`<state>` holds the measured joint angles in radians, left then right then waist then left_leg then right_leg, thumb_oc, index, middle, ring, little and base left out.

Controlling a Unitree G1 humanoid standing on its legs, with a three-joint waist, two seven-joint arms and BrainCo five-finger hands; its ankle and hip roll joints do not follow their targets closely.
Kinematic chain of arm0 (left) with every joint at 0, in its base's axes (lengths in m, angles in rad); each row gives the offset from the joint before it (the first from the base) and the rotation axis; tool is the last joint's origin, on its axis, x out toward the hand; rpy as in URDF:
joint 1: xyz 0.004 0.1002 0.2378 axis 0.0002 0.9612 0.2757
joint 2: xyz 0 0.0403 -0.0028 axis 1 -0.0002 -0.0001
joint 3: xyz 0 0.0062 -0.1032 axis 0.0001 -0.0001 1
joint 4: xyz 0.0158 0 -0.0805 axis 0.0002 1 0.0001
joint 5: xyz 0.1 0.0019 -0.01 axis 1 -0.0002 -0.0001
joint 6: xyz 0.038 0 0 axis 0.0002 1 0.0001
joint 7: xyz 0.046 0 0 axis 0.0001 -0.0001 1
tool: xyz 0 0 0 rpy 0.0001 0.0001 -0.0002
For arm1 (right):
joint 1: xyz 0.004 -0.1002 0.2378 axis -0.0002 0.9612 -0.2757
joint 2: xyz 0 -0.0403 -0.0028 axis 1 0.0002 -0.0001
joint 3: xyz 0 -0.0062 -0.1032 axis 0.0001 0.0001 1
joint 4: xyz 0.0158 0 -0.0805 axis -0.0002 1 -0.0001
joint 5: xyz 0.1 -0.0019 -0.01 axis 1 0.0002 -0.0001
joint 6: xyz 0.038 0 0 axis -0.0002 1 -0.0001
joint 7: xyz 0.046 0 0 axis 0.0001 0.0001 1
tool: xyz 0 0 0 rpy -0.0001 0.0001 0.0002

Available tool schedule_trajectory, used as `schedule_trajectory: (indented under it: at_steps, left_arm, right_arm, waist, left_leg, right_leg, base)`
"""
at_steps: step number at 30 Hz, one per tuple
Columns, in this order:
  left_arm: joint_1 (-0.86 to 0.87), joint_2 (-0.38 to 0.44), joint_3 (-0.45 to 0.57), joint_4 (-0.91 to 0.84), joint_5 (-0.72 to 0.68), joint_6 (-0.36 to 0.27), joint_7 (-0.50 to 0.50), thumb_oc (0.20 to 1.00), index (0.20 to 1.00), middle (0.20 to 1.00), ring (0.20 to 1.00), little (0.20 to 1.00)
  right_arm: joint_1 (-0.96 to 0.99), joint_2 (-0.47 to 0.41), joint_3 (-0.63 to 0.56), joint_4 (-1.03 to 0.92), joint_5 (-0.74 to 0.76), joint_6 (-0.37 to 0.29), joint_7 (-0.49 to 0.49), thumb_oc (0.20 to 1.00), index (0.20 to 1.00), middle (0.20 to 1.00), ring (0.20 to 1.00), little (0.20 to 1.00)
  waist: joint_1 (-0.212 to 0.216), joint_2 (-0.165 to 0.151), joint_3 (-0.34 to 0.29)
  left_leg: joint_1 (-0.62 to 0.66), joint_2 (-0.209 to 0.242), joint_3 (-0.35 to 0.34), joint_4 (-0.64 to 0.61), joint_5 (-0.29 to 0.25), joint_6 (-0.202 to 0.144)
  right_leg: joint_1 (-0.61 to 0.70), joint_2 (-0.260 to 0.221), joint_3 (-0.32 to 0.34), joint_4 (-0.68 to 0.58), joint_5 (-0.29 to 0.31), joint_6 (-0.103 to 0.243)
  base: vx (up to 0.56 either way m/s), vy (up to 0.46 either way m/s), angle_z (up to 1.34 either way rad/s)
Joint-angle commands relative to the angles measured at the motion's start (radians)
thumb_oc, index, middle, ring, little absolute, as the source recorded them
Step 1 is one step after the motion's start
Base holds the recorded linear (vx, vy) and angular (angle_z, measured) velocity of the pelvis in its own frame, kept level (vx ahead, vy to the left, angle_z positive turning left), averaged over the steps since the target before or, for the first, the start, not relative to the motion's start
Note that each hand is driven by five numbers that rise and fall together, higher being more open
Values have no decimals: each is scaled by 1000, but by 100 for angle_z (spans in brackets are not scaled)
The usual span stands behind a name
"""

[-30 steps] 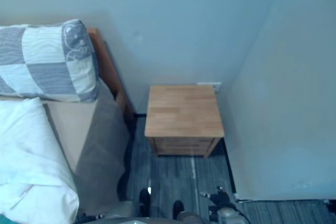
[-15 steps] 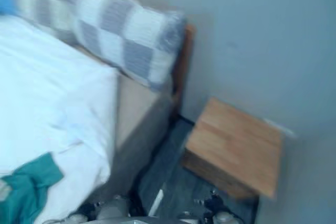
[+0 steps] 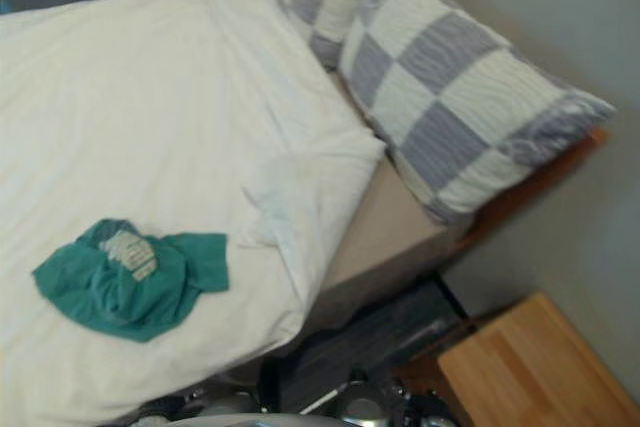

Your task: Tidy up the quilt and then pick up the clothes from the bed and put them into the laundry hamper.

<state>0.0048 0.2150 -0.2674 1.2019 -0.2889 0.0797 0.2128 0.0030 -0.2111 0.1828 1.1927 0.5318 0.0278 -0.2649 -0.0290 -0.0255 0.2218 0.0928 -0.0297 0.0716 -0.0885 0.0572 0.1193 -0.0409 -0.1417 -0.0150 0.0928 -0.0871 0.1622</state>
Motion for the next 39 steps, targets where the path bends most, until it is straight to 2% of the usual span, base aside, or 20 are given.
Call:
schedule_trajectory:
  at_steps: [1, 2, 5, 6, 8, 10, 11, 12, 14, 15, 16, 17, 18, 21, 23, 25, 27, 33, 37, 39]
  left_arm:
    - [0, 2, -7, 0, -21, 4, 17, 1000, 1000, 1000, 1000, 1000]
    - [-3, -5, 1, -1, -57, 12, 24, 1000, 1000, 1000, 1000, 1000]
    - [-4, -10, 8, 4, -47, 20, 21, 1000, 1000, 1000, 1000, 1000]
    - [5, -20, 27, 24, -19, 16, 13, 1000, 1000, 1000, 1000, 1000]
    - [10, -18, 29, 29, -27, 15, 8, 1000, 1000, 1000, 1000, 1000]
    - [14, -10, 43, 27, 4, 11, 1, 1000, 1000, 1000, 1000, 1000]
    - [22, 4, 49, 24, 33, 1, -5, 1000, 1000, 1000, 1000, 1000]
    - [28, 20, 54, 18, 41, -4, -10, 1000, 1000, 1000, 1000, 1000]
    - [35, 42, 69, 13, 23, -8, -12, 1000, 1000, 1000, 1000, 1000]
    - [35, 45, 70, 12, 19, -7, -12, 1000, 1000, 1000, 1000, 1000]
    - [36, 54, 80, 8, 15, -2, -18, 1000, 1000, 1000, 1000, 1000]
    - [33, 64, 108, 13, 17, 4, -38, 1000, 1000, 1000, 1000, 1000]
    - [23, 55, 117, 27, 11, 1, -36, 1000, 1000, 1000, 1000, 1000]
    - [-2, 41, 125, 51, 2, -7, -25, 1000, 1000, 1000, 1000, 1000]
    - [-42, 30, 132, 84, -11, -23, -11, 1000, 1000, 1000, 1000, 1000]
    - [-53, 29, 131, 89, -20, -22, -6, 1000, 1000, 1000, 1000, 1000]
    - [-60, 29, 127, 93, -23, -19, 4, 1000, 1000, 1000, 1000, 1000]
    - [-60, 65, 106, 81, -4, 13, 22, 1000, 1000, 1000, 1000, 1000]
    - [-82, 104, 82, 67, 35, 34, 7, 1000, 1000, 1000, 1000, 1000]
    - [-94, 116, 74, 58, 42, 45, 1, 1000, 1000, 1000, 1000, 1000]
  right_arm:
    - [-41, -7, -42, 7, 85, -16, -36, 1000, 1000, 1000, 1000, 1000]
    - [-32, 3, -55, 16, 164, -13, -43, 1000, 1000, 1000, 1000, 1000]
    - [-25, 11, -81, 22, 286, -27, -33, 1000, 1000, 1000, 1000, 1000]
    - [-16, 31, -179, 7, 538, -62, -24, 1000, 1000, 1000, 1000, 1000]
    - [-7, 35, -235, -29, 608, -101, -37, 1000, 1000, 1000, 1000, 1000]
    - [-1, 16, -269, -99, 537, -146, -89, 1000, 1000, 1000, 1000, 1000]
    - [-7, -15, -270, -187, 495, -177, -163, 1000, 1000, 1000, 1000, 1000]
    - [-14, -55, -278, -284, 426, -178, -239, 1000, 1000, 1000, 1000, 1000]
    - [-26, -134, -293, -436, 322, -162, -331, 1000, 1000, 1000, 1000, 1000]
    - [-28, -146, -296, -463, 326, -157, -338, 1000, 1000, 1000, 1000, 1000]
    - [-37, -191, -297, -551, 274, -138, -370, 1000, 1000, 1000, 1000, 1000]
    - [-77, -344, -331, -984, 26, -25, -378, 1000, 1000, 1000, 1000, 1000]
    - [-99, -399, -331, -1121, -21, 15, -351, 1000, 1000, 1000, 1000, 1000]
    - [-155, -471, -321, -1268, -91, 83, -330, 1000, 1000, 1000, 1000, 1000]
    - [-281, -542, -265, -1414, -173, 146, -280, 1000, 1000, 1000, 1000, 1000]
    - [-328, -562, -230, -1456, -191, 163, -237, 1000, 1000, 1000, 1000, 1000]
    - [-397, -593, -175, -1493, -218, 232, -221, 1000, 1000, 1000, 1000, 1000]
    - [-585, -597, 3, -1321, -344, 391, -160, 1000, 1000, 1000, 1000, 1000]
    - [-706, -588, 105, -1156, -419, 381, -116, 1000, 1000, 1000, 1000, 1000]
    - [-756, -586, 155, -1132, -431, 372, -89, 1000, 1000, 1000, 1000, 1000]
  waist:
    - [5, -7, -22]
    - [7, -8, -33]
    - [7, -8, -43]
    - [2, -7, -57]
    - [-4, -7, -61]
    - [-12, -14, -62]
    - [-13, -22, -60]
    - [-12, -31, -58]
    - [-10, -45, -55]
    - [-10, -47, -55]
    - [-10, -53, -55]
    - [-28, -72, -54]
    - [-36, -79, -53]
    - [-41, -91, -47]
    - [-34, -111, -28]
    - [-29, -120, -21]
    - [-16, -132, -12]
    - [46, -155, 21]
    - [83, -157, 68]
    - [95, -156, 87]
  left_leg:
    - [30, 41, 3, 34, -112, -123]
    - [29, 46, 1, 22, -99, -131]
    - [33, 48, 11, 11, -92, -134]
    - [32, 47, 20, 1, -84, -141]
    - [26, 43, 17, 1, -86, -143]
    - [22, 41, 21, 1, -90, -143]
    - [23, 48, 32, 1, -90, -146]
    - [21, 52, 39, 1, -92, -148]
    - [14, 58, 45, 1, -94, -148]
    - [13, 59, 46, 1, -94, -147]
    - [8, 61, 48, 1, -93, -147]
    - [-12, 68, 61, 1, -90, -146]
    - [-18, 72, 67, 1, -90, -147]
    - [-27, 78, 74, 1, -90, -152]
    - [-42, 85, 75, 1, -88, -157]
    - [-48, 84, 70, 1, -88, -157]
    - [-53, 79, 57, 1, -88, -156]
    - [-76, 72, 38, 1, -82, -153]
    - [-116, 69, 34, 1, -73, -154]
    - [-129, 64, 28, 1, -72, -152]
  right_leg:
    - [10, 6, -1, -26, 149, 15]
    - [35, 8, -11, -45, 144, 15]
    - [52, 9, -28, -61, 144, 14]
    - [76, 22, -41, -86, 143, 8]
    - [81, 34, -35, -95, 142, 6]
    - [70, 49, -29, -103, 148, 4]
    - [66, 56, -33, -111, 153, 5]
    - [63, 59, -40, -114, 156, 6]
    - [61, 63, -47, -118, 156, 7]
    - [60, 63, -47, -118, 156, 7]
    - [57, 63, -48, -119, 156, 7]
    - [38, 65, -39, -115, 149, 6]
    - [29, 66, -36, -117, 149, 8]
    - [17, 68, -31, -117, 152, 12]
    - [1, 67, -33, -114, 158, 22]
    - [-3, 67, -32, -113, 162, 25]
    - [-8, 67, -31, -110, 167, 27]
    - [-12, 54, -63, -109, 173, 35]
    - [-37, 45, -90, -106, 178, 37]
    - [-47, 41, -93, -109, 182, 38]
  base:
    - [56, -85, 76]
    - [50, -70, 56]
    - [62, -50, 11]
    - [76, -47, -6]
    - [38, -25, -2]
    - [9, -43, -5]
    - [-10, -79, -10]
    - [-20, -81, -8]
    - [-39, -62, -5]
    - [-41, -40, -9]
    - [-82, 62, -19]
    - [-100, 116, -23]
    - [-95, 142, -22]
    - [-66, 64, -24]
    - [-102, 48, -9]
    - [-38, 26, -3]
    - [10, 11, 9]
    - [12, -20, 11]
    - [-85, -12, 24]
    - [-80, 34, 23]
